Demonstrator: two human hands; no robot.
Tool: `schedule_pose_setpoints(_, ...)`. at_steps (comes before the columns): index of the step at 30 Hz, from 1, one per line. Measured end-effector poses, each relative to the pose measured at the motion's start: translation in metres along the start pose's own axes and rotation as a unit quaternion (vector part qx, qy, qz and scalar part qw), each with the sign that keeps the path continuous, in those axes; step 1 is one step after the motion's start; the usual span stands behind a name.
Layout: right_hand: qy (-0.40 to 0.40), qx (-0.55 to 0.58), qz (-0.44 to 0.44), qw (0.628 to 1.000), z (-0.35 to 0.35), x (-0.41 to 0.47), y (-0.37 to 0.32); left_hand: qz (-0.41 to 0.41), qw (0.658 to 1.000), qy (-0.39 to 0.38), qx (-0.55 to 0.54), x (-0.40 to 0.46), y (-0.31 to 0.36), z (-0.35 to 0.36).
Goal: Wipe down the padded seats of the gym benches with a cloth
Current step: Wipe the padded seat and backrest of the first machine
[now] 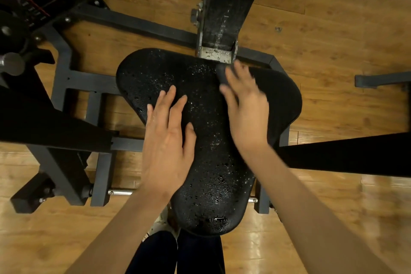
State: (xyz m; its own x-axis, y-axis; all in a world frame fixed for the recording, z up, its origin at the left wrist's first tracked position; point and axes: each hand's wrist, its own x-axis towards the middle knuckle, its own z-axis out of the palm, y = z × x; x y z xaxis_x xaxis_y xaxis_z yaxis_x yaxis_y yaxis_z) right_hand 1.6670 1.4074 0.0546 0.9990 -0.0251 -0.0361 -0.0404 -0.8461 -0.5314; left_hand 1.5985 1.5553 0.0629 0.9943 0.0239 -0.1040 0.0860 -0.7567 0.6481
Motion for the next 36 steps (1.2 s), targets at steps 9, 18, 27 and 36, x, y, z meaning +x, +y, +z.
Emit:
schedule_pose_setpoints(9, -0.005, -0.033, 0.031, 0.999, 0.02, 0.055, -0.023, 0.006, 1.0, 0.011, -0.018, -0.001, 0.0, 0.001)
schedule_pose_setpoints(18, -0.03, -0.019, -0.063, 0.997, 0.007, -0.01, -0.018, 0.008, 1.0, 0.011, -0.005, 0.0, 0.0, 0.0)
schedule_pose_setpoints(27, -0.037, -0.001, -0.079, 0.996, 0.005, -0.044, -0.029, 0.015, 1.0, 0.013, 0.001, 0.0, -0.004, 0.004)
schedule_pose_setpoints(36, -0.013, 0.008, -0.031, 0.999, 0.032, 0.049, -0.044, 0.01, 1.0, 0.012, 0.019, 0.0, -0.004, 0.005)
